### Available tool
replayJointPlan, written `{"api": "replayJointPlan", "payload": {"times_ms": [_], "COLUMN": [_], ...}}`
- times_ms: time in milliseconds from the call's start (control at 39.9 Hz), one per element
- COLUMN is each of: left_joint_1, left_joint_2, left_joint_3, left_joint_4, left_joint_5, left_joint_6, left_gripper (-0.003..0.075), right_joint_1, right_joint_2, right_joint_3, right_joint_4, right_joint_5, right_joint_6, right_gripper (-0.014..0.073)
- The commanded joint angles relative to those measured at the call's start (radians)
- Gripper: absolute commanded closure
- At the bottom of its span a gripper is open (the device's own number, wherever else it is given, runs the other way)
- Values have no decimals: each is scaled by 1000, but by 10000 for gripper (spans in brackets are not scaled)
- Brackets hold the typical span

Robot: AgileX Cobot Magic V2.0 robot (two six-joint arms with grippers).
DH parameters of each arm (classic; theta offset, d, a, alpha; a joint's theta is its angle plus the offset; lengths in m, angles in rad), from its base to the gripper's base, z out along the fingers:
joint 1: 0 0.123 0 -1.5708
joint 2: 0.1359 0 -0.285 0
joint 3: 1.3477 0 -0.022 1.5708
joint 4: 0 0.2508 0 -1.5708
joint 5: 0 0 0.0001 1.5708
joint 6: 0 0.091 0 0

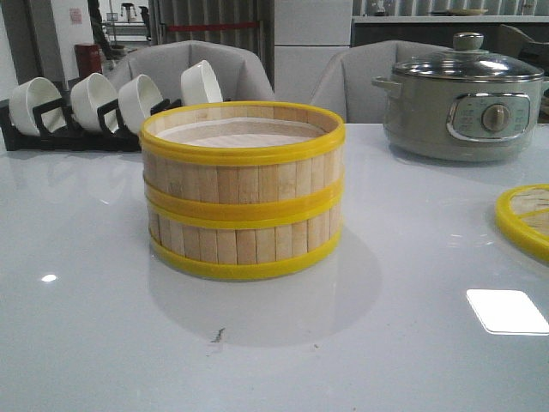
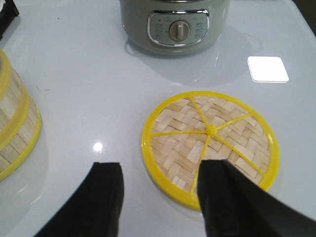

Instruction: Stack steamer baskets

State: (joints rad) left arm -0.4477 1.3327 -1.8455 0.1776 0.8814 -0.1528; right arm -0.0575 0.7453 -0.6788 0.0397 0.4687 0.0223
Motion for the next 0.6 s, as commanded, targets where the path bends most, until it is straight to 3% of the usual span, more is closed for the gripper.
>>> {"api": "replayJointPlan", "payload": {"times_ms": [0,251,376,577], "left_joint_1": [11,11,11,11], "left_joint_2": [-196,-649,-903,-1183], "left_joint_3": [97,510,692,846], "left_joint_4": [38,216,229,229], "left_joint_5": [-104,-181,-238,-190], "left_joint_6": [0,-105,-130,-132], "left_gripper": [625,625,625,624], "right_joint_1": [-1,-1,-1,-1], "right_joint_2": [1,1,1,1], "right_joint_3": [-31,-31,-31,-31], "right_joint_4": [6,69,81,81], "right_joint_5": [-90,-87,-87,-87], "right_joint_6": [-4,-4,-4,-4], "right_gripper": [155,155,155,155]}}
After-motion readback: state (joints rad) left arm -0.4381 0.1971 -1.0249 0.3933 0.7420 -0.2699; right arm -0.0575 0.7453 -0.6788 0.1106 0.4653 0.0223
